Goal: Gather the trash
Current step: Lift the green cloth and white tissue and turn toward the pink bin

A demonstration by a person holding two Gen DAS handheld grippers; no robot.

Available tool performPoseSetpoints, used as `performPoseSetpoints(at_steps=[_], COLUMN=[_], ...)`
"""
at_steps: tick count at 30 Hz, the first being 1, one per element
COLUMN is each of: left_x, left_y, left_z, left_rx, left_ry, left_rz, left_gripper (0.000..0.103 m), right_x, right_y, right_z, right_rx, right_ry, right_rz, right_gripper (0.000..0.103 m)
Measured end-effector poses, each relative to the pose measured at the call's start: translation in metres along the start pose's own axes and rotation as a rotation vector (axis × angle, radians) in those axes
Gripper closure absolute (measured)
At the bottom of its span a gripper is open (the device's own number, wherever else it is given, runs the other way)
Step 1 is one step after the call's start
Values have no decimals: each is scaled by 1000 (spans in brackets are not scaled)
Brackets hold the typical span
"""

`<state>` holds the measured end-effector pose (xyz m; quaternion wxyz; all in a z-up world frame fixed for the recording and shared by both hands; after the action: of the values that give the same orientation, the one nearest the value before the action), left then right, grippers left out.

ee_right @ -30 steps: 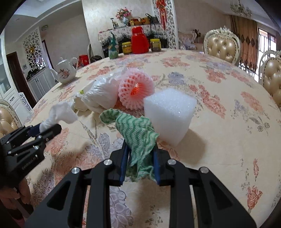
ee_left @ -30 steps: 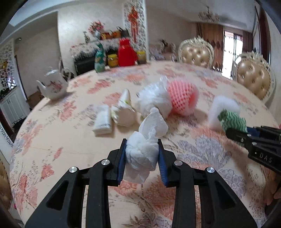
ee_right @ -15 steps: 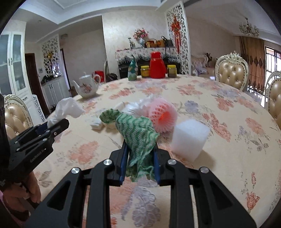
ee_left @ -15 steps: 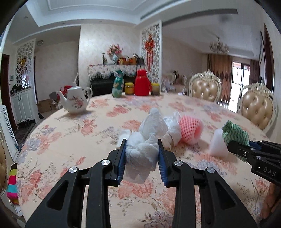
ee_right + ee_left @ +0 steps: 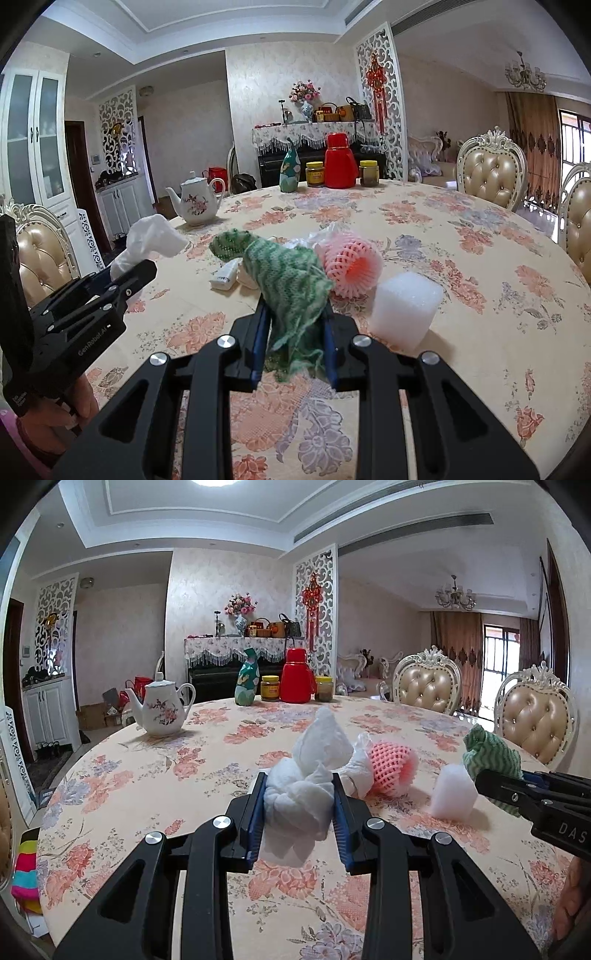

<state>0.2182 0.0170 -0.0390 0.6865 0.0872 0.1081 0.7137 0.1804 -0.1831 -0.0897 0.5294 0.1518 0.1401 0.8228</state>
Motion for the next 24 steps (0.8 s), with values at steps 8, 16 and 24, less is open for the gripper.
performPoseSetpoints(at_steps=[8, 16, 24], left_x=[-17, -52, -107], left_y=[6, 6, 5], left_z=[4, 7, 8], left_rx=[-25, -34, -27], left_ry=[-12, -53, -105], left_rz=[-34, -91, -200], left_gripper=[70, 70, 70], right_x=[-10, -45, -81], right_y=[13, 33, 57], right_z=[-2, -4, -11], right_rx=[-22, -52, -62], right_ry=[-2, -40, -50], right_rz=[-34, -109, -197], right_gripper=[78, 78, 77])
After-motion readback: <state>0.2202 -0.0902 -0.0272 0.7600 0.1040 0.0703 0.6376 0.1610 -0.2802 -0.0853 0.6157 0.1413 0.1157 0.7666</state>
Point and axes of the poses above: each gripper's, at about its wrist camera, not at the fingertips, and y roughly against the way its jaws point, x to its left, z to its top, the point moved 8 cm from there along -y, roughly the way its jaws point, and after that the axes turned 1 degree about -x, right-handed, at the moved point
